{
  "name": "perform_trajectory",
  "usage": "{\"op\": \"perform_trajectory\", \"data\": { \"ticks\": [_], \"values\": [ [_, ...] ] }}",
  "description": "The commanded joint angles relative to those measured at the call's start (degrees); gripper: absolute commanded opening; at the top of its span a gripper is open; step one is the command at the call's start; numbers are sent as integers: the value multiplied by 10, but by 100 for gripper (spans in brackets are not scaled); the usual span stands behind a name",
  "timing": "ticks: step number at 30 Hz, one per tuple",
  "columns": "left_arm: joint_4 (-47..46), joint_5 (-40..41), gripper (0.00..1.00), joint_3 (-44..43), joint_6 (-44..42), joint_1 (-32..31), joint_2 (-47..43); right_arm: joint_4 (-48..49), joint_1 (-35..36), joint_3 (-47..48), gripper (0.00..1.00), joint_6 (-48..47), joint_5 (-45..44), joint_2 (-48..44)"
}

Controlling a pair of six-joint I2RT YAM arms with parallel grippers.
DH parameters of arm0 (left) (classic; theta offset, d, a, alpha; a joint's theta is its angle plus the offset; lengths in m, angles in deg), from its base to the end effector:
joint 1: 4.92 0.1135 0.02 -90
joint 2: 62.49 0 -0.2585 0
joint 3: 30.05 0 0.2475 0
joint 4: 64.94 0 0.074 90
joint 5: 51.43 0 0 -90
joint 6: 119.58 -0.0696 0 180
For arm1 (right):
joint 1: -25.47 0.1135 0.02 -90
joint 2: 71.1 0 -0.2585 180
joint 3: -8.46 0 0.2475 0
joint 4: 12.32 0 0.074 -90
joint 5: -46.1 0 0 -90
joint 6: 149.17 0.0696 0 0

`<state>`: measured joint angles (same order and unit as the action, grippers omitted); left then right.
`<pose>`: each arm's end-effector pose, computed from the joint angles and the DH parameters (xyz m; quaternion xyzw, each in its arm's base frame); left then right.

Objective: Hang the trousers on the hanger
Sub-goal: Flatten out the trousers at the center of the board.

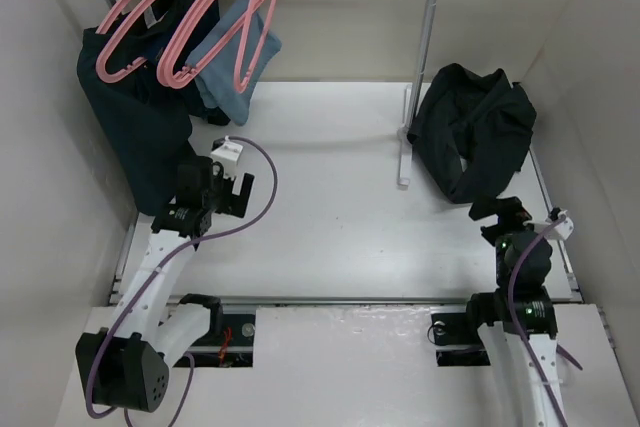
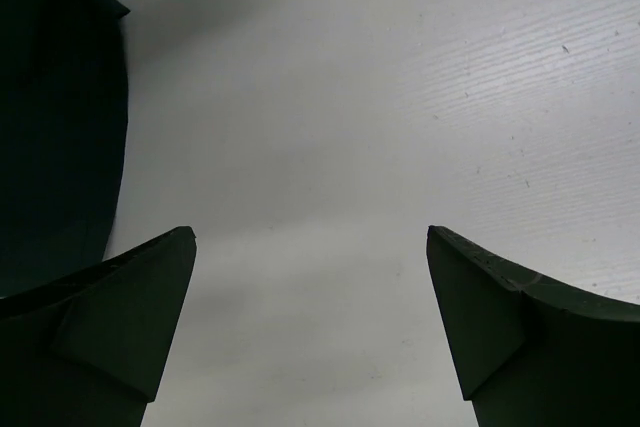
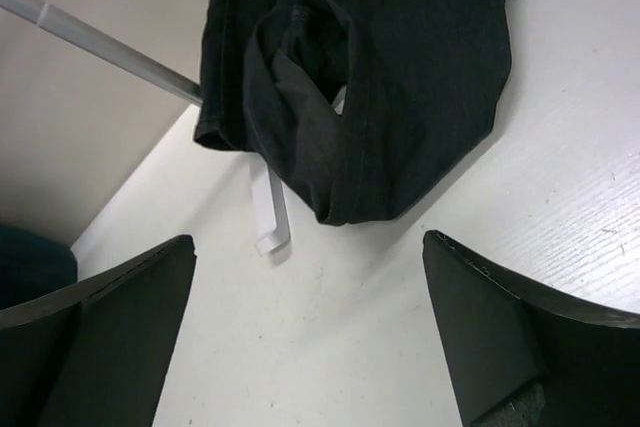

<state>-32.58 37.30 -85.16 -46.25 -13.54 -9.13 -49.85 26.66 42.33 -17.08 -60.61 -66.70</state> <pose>0.2338 -0.0370 0.2554 0.1955 0.8464 0.0252 0.4948 0.1174 -0.0176 0.2354 0.3503 0.6667 0.1372 0.6434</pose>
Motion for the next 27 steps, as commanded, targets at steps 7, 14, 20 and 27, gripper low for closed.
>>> {"op": "perform_trajectory", "data": {
  "ticks": [7,14,20,27],
  "values": [
    [31,91,100,-117,86,-3,35,4,0,223,100,-73,-68,389],
    [36,91,100,-123,93,-3,47,-69,-20,484,100,-157,6,728],
    [48,69,100,-128,93,-3,42,-63,-39,553,100,-161,-4,878],
    [71,37,100,-145,67,-3,36,-84,-57,580,66,-162,52,1019]
  ]
}}
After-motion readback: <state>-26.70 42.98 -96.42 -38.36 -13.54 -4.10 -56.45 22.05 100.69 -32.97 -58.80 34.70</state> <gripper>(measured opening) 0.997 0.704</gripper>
